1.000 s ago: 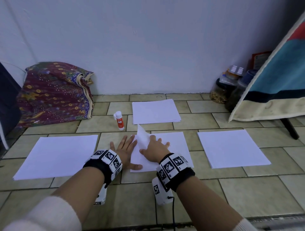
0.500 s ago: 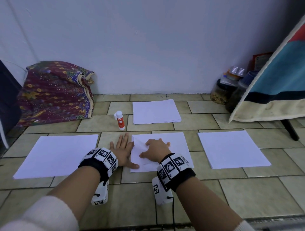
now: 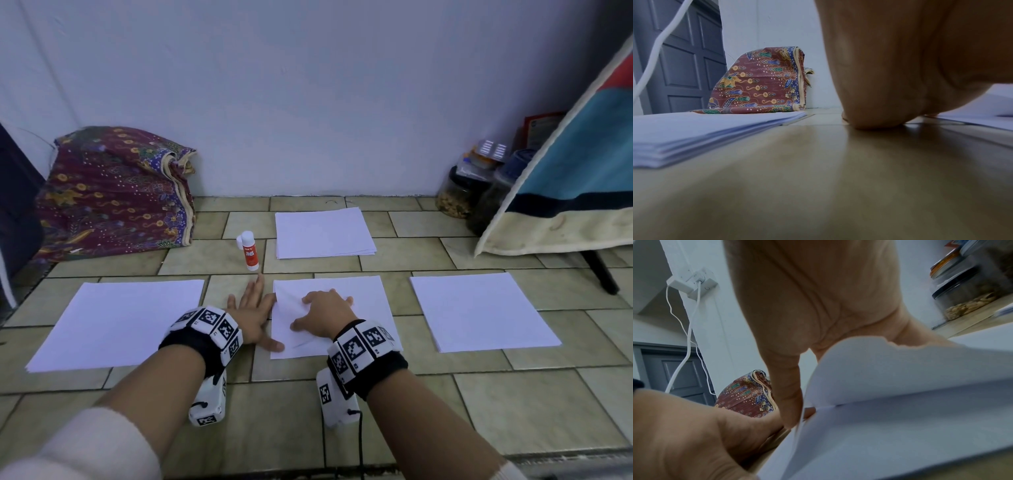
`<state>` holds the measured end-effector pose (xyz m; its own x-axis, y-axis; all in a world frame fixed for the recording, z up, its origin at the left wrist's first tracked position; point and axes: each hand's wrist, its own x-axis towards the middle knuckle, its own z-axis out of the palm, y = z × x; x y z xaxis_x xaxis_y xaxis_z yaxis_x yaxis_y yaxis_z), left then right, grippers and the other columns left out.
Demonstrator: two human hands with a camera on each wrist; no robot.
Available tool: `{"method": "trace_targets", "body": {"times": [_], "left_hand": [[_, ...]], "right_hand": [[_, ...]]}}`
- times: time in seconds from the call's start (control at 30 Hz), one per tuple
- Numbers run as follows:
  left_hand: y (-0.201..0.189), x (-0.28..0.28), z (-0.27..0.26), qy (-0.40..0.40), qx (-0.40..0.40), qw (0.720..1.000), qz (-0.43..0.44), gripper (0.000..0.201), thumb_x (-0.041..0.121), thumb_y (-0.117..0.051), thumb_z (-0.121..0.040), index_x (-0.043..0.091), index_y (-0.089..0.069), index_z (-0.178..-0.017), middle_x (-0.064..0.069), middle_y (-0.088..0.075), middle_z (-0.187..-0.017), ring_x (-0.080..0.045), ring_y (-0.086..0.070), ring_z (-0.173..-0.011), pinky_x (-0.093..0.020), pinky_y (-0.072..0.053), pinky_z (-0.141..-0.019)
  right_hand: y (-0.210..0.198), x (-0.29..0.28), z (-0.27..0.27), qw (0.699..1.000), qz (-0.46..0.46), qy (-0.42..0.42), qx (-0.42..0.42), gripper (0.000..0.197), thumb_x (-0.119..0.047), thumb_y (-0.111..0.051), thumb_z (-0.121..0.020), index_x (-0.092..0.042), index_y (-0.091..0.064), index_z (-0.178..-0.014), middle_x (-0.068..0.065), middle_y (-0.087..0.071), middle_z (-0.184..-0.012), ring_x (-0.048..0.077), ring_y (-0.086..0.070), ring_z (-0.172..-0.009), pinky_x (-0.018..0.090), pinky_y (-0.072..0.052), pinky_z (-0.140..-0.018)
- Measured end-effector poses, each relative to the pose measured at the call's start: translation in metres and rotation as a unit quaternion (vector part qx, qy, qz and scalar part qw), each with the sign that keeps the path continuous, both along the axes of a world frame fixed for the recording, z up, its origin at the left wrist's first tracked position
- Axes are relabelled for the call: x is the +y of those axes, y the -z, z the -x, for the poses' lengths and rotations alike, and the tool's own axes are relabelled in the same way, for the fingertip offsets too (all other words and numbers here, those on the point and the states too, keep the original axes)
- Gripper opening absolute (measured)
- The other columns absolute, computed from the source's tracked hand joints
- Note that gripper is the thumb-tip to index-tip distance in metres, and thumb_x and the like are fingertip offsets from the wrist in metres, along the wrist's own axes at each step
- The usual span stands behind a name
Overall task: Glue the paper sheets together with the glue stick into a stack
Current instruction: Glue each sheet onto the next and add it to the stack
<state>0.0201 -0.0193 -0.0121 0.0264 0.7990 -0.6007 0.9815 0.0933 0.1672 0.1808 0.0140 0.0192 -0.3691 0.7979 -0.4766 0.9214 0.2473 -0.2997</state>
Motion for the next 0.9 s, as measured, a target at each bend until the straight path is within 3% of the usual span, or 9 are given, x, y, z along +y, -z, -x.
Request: {"method": "trace_targets", "body": {"times": [0.57, 0.73, 0.83, 0.9], "left_hand": [[-0.002, 0.0, 0.001, -0.012, -0.026, 1.0, -0.004, 0.114, 0.049, -0.073, -0.078, 0.021, 0.008, -0.153, -0.008, 0.039, -0.151, -0.026, 0.032, -0.141, -0.056, 0.009, -0.115], [0.001, 0.0, 0.001, -0.041, -0.038, 0.998, -0.023, 0.121, 0.039, -0.077, -0.076, 0.015, 0.015, -0.151, -0.007, 0.035, -0.153, -0.023, 0.028, -0.143, -0.052, 0.009, -0.117], [0.001, 0.0, 0.006, -0.044, -0.054, 0.997, -0.018, 0.136, 0.039, -0.081, -0.072, 0.009, 0.029, -0.146, -0.005, 0.036, -0.153, -0.02, 0.028, -0.143, -0.047, 0.011, -0.118], [-0.001, -0.001, 0.012, -0.043, -0.084, 0.995, -0.012, 0.141, 0.037, -0.083, -0.068, 0.009, 0.032, -0.144, -0.003, 0.036, -0.153, -0.021, 0.026, -0.144, -0.043, 0.012, -0.118]], "right_hand": [[-0.002, 0.0, -0.003, 1.0, -0.001, -0.009, 0.003, 0.065, -0.049, -0.062, -0.085, -0.019, -0.044, -0.14, 0.006, -0.044, -0.144, 0.024, -0.023, -0.142, 0.05, -0.013, -0.115], [-0.003, -0.002, -0.003, 1.0, 0.005, -0.017, 0.003, 0.077, -0.065, -0.052, -0.085, -0.017, -0.039, -0.144, 0.005, -0.038, -0.15, 0.025, -0.019, -0.144, 0.054, -0.01, -0.115], [-0.003, 0.0, -0.003, 1.0, 0.01, -0.009, -0.006, 0.06, -0.054, -0.04, -0.096, -0.017, -0.039, -0.144, 0.006, -0.038, -0.15, 0.024, -0.016, -0.145, 0.053, -0.009, -0.116], [0.0, 0.001, -0.003, 1.0, -0.005, -0.015, -0.019, 0.05, -0.037, -0.047, -0.098, -0.019, -0.039, -0.143, 0.006, -0.042, -0.146, 0.024, -0.02, -0.143, 0.051, -0.013, -0.115]]}}
